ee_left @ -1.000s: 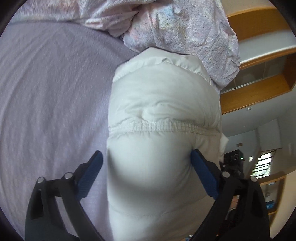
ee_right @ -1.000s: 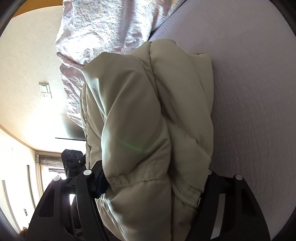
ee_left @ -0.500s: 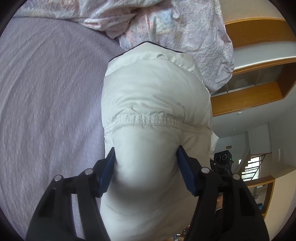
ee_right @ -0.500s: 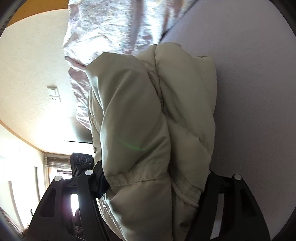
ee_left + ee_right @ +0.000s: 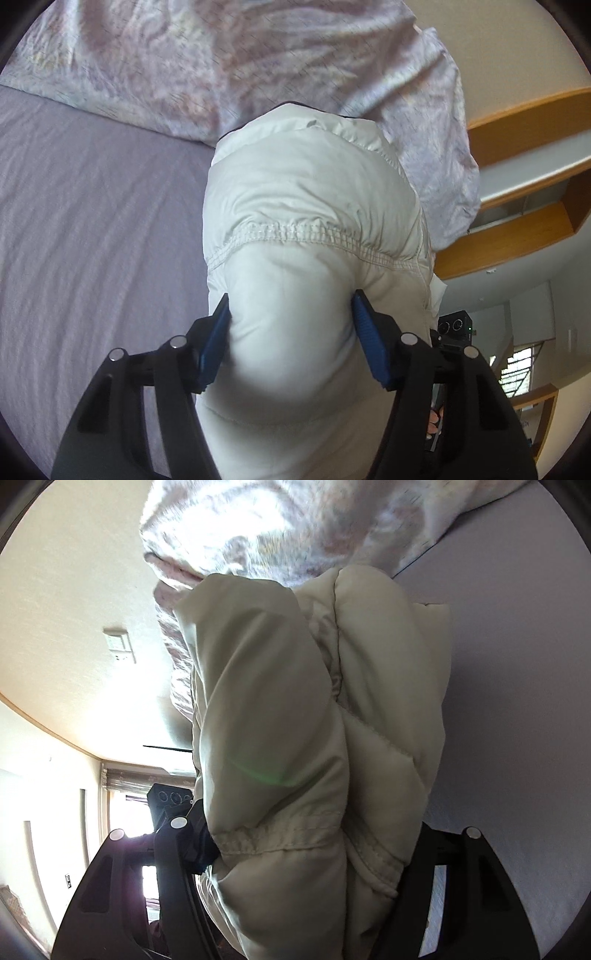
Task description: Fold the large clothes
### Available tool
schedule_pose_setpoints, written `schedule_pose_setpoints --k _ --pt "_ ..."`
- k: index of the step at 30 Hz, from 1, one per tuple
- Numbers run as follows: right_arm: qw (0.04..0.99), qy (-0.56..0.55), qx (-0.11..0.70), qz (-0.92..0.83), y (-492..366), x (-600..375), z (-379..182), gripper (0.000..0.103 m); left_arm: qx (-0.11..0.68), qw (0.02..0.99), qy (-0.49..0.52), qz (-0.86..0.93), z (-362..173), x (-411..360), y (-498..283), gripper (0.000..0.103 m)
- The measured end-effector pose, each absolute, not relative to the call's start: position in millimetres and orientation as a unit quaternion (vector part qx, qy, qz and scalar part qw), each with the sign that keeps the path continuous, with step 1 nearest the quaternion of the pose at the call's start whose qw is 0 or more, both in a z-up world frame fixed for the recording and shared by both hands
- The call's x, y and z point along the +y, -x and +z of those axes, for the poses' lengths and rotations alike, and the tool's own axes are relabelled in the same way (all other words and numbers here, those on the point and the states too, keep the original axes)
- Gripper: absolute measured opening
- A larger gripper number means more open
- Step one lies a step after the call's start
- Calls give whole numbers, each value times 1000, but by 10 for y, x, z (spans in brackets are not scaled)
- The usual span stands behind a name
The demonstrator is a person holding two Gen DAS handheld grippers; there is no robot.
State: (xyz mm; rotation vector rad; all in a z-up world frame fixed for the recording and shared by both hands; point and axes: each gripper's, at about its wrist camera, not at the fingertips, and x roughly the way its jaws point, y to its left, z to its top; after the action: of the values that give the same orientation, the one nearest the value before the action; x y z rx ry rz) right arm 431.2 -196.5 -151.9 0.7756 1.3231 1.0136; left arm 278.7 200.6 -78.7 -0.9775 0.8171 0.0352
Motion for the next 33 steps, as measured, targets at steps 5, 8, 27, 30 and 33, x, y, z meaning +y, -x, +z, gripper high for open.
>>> schedule_pose_setpoints --k 5,8,27,30,33 --pt "606 -314 588 434 -4437 -1799 -1601 66 376 810 448 47 -807 2208 -2782 63" --pt "616 -297 592 427 -4485 -1743 -1628 65 376 814 438 65 -833 2282 -2802 63" --pt "780 -125 534 301 -4236 -2011 -1065 93 357 877 251 202 -362 1897 -2809 90" --pt "811 -73 488 315 -4069 -1772 -852 90 350 887 224 200 -273 1689 -2915 92" --pt "831 -30 444 335 -3929 -1531 -760 78 346 896 195 201 -237 1523 -3000 93"
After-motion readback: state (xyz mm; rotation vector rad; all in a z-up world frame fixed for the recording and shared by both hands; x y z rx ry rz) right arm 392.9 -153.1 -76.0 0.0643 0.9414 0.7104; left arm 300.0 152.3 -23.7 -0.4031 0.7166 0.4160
